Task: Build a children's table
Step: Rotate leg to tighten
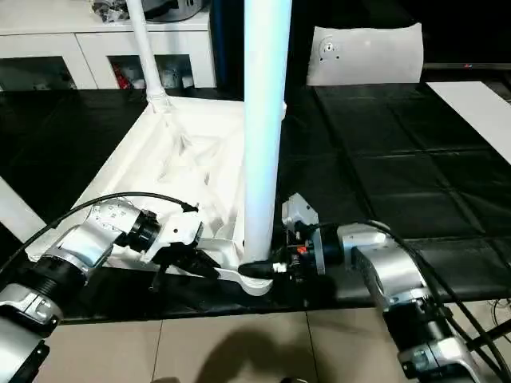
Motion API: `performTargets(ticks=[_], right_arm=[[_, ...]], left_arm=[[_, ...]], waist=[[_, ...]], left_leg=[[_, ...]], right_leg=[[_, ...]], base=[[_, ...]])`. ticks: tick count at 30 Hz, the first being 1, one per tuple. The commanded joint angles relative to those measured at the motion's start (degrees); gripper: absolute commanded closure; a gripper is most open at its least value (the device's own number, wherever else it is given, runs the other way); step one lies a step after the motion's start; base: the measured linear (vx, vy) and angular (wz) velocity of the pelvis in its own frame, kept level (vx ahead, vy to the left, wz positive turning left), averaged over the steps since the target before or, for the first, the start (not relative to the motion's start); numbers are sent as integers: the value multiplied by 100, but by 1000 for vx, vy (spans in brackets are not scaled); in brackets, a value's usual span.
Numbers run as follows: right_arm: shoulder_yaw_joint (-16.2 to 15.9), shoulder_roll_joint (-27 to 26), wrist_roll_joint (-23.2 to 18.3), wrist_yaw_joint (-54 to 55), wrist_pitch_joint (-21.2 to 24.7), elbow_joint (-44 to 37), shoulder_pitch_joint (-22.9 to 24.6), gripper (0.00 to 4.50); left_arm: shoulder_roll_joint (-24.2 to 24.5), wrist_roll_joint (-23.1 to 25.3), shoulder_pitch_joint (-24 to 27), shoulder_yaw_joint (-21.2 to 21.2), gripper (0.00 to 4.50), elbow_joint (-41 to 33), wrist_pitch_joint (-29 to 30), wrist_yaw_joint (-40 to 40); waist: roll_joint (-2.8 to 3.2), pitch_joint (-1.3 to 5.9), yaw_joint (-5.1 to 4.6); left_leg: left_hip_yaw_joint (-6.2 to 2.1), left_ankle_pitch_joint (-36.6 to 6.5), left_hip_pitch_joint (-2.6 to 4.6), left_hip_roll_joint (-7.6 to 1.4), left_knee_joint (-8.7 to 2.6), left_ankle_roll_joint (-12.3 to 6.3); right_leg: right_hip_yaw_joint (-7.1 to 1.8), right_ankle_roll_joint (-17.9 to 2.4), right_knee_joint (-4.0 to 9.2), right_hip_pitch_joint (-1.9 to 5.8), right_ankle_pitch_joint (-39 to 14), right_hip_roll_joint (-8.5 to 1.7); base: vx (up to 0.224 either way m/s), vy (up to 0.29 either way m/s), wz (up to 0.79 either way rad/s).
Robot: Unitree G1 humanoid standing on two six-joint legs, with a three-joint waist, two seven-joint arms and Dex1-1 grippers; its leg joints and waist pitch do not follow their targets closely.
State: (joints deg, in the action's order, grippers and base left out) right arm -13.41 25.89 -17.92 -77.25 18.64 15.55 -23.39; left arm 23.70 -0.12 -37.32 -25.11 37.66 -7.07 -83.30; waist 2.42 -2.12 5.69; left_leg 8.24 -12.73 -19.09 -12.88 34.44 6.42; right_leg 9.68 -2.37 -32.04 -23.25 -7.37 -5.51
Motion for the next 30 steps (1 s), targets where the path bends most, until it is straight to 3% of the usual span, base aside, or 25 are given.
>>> performTargets(ticks=[1, 6, 13, 15, 16, 18, 19, 21, 23, 24, 25, 28, 29, 30], right_arm=[[-62, -42, -91, -130, 71, 39, -56, 226], [11, -166, -264, -23, 265, -109, 31, 234], [186, -596, -368, 878, 548, -687, 514, 236], [204, -694, -286, 1114, 548, -698, 540, 236], [229, -944, 26, 1770, 507, -637, 534, 236], [269, -1089, 168, 2136, 533, -557, 492, 237], [427, -1452, 322, 2899, 663, -402, 375, 237], [523, -1665, 400, 3325, 725, -290, 282, 238], [656, -2202, 677, 4401, 802, 115, -40, 240], [657, -2213, 683, 4422, 802, 125, -47, 240], [700, -2385, 787, 4797, 792, 290, -175, 240], [831, -2699, 1066, 5580, 744, 692, -458, 240], [841, -2729, 1100, 5631, 701, 746, -490, 240], [839, -2765, 1116, 5602, 634, 782, -515, 207]], left_arm=[[0, 130, -213, -24, 450, 3, -142, -33], [17, 131, -164, 31, 450, 13, -79, 87], [-146, 37, -26, 421, 450, -265, 682, 1001], [-202, 14, -11, 480, 450, -310, 818, 1159], [-359, -56, 13, 629, 450, -426, 1140, 1544], [-441, -85, 13, 695, 450, -480, 1292, 1724], [-632, -83, 0, 800, 450, -594, 1620, 2140], [-763, -49, -31, 878, 450, -609, 1805, 2467], [-1166, 77, -144, 1061, 450, -581, 2201, 3376], [-1175, 80, -146, 1065, 450, -580, 2208, 3394], [-1315, 143, -182, 1123, 450, -580, 2325, 3737], [-1558, 310, -209, 1167, 450, -661, 2531, 4294], [-1584, 345, -207, 1158, 450, -681, 2533, 4356], [-1602, 396, -196, 1119, 450, -719, 2534, 4369]], waist=[[-79, 387, -23], [-83, 380, -18], [-41, 367, -27], [-59, 361, -54], [-33, 350, -98], [-54, 347, -175], [-22, 344, -241], [-39, 347, -370], [-19, 349, -467], [19, 348, -492], [-3, 356, -572], [22, 379, -613], [32, 387, -622], [70, 387, -609]], left_leg=[[126, -663, -77, -7, -387, -456], [124, -709, -79, 5, -389, -400], [121, -794, -50, 24, -394, -286], [122, -852, -44, 36, -394, -285], [116, -834, -69, 31, -399, -209], [106, -912, -78, 72, -389, -157], [102, -952, -72, 78, -387, -146], [82, -987, -116, 97, -374, -143], [85, -999, -114, 114, -354, -199], [84, -1005, -105, 118, -350, -194], [84, -968, -124, 148, -332, -241], [64, -794, -146, 125, -351, -326], [49, -681, -147, 87, -370, -358], [50, -673, -136, 80, -373, -385]], right_leg=[[-304, -376, 381, 392, -2352, -286], [-288, -266, 409, 392, -2529, -282], [-258, -159, 461, 370, -2746, -281], [-246, -113, 489, 365, -2833, -269], [-249, -118, 474, 366, -2802, -273], [-198, -15, 512, 380, -2971, -260], [-191, 4, 527, 374, -2997, -257], [-153, 6, 530, 397, -2972, -248], [-146, 10, 548, 386, -2964, -244], [-143, -31, 553, 372, -2955, -246], [-126, -20, 558, 390, -2929, -230], [-144, -105, 528, 417, -2644, -231], [-173, -248, 475, 427, -2335, -239], [-182, -288, 473, 427, -2248, -242]], base=[[0, 0, 0], [0, 0, 0], [0, 0, 0], [0, 0, 0], [0, 0, 0], [0, 0, 0], [0, 0, 0], [0, 0, 0], [0, 0, 0], [0, 0, 0], [0, 0, 0], [0, 0, 0], [0, 0, 0], [0, 0, 0]])
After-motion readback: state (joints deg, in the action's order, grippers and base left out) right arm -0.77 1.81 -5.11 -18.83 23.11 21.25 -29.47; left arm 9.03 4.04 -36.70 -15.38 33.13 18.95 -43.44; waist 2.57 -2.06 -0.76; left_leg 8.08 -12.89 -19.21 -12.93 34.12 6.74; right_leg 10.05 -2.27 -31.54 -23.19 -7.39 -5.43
